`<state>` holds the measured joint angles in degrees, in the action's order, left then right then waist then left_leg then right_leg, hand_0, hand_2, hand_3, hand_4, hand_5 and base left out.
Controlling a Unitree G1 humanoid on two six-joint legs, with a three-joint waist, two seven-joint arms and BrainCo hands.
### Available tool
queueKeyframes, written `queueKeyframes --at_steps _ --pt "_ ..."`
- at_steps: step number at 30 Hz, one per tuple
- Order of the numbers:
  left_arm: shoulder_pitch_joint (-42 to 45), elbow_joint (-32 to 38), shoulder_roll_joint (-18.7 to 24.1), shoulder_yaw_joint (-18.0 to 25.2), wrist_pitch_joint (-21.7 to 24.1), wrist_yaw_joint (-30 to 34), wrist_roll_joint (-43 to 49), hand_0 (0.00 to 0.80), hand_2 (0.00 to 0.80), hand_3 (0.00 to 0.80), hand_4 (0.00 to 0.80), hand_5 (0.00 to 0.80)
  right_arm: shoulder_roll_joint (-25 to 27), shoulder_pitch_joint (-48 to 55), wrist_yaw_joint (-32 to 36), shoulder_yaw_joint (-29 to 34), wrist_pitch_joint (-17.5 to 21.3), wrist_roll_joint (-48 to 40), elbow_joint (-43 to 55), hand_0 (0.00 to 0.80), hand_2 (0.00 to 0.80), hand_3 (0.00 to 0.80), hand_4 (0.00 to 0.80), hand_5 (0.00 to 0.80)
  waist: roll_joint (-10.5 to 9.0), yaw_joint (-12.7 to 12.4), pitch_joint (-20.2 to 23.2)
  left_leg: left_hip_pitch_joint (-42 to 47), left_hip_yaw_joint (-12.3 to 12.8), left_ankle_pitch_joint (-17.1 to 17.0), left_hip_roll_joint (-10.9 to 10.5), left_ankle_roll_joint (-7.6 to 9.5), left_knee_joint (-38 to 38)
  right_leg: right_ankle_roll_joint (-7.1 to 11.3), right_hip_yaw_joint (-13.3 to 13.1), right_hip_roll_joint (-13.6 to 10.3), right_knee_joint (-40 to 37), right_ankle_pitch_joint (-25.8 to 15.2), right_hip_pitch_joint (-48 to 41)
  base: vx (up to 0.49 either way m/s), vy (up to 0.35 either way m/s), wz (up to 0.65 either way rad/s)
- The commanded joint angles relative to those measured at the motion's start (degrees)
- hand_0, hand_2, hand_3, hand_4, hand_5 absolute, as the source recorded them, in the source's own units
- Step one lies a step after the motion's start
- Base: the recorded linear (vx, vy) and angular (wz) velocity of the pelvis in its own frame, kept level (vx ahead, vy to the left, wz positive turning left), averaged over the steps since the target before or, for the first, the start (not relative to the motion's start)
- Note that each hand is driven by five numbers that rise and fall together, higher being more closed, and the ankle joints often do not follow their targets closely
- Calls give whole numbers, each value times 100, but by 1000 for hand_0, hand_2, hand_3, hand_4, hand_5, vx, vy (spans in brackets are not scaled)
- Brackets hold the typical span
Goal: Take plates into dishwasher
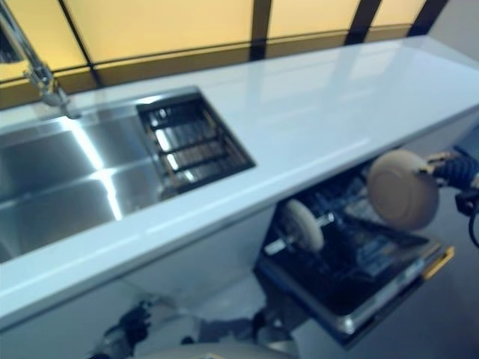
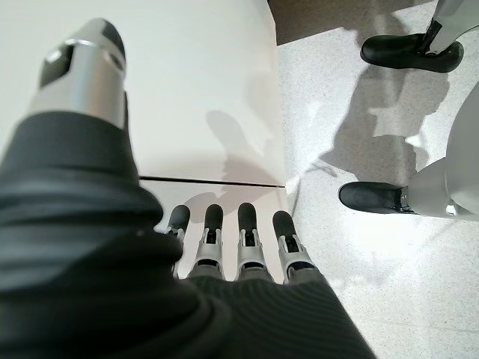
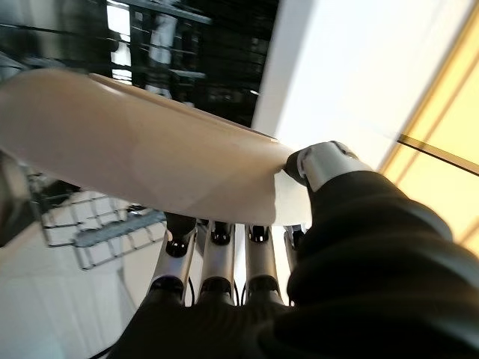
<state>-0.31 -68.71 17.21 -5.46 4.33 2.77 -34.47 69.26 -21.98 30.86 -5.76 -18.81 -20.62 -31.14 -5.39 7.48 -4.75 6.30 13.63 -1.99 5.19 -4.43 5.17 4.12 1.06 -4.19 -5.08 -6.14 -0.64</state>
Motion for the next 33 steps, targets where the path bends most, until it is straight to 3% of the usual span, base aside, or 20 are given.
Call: queueKeyframes --at_steps 1,11,20,33 --pt "-325 -84 259 101 149 44 168 0 0 0 0 0 -33 -239 32 81 439 231 133 800 800 800 800 800 -286 -54 68 101 -233 261 -48 197 -17 448 24 -229 81 -96 -191 -3 -15 -4" --pt "-394 -19 261 51 113 11 167 0 0 0 0 0 -505 -261 -143 -262 676 566 -29 800 800 800 800 800 -242 -150 16 89 -292 260 -47 203 -17 440 65 -231 79 -71 -203 0 0 0" --pt "-415 -29 213 9 130 30 157 0 0 0 0 0 -1006 -441 -440 -467 643 719 -232 800 800 800 800 800 -172 -257 0 65 -329 257 -61 194 -17 434 134 -262 62 -48 -214 0 0 0" --pt "-528 -55 173 -128 108 18 130 0 0 0 0 0 -1567 -869 -602 -874 869 1173 -1126 800 800 800 800 800 -74 -435 -16 54 -410 244 -71 191 -17 423 239 -319 65 -30 -230 -8 -3 4"
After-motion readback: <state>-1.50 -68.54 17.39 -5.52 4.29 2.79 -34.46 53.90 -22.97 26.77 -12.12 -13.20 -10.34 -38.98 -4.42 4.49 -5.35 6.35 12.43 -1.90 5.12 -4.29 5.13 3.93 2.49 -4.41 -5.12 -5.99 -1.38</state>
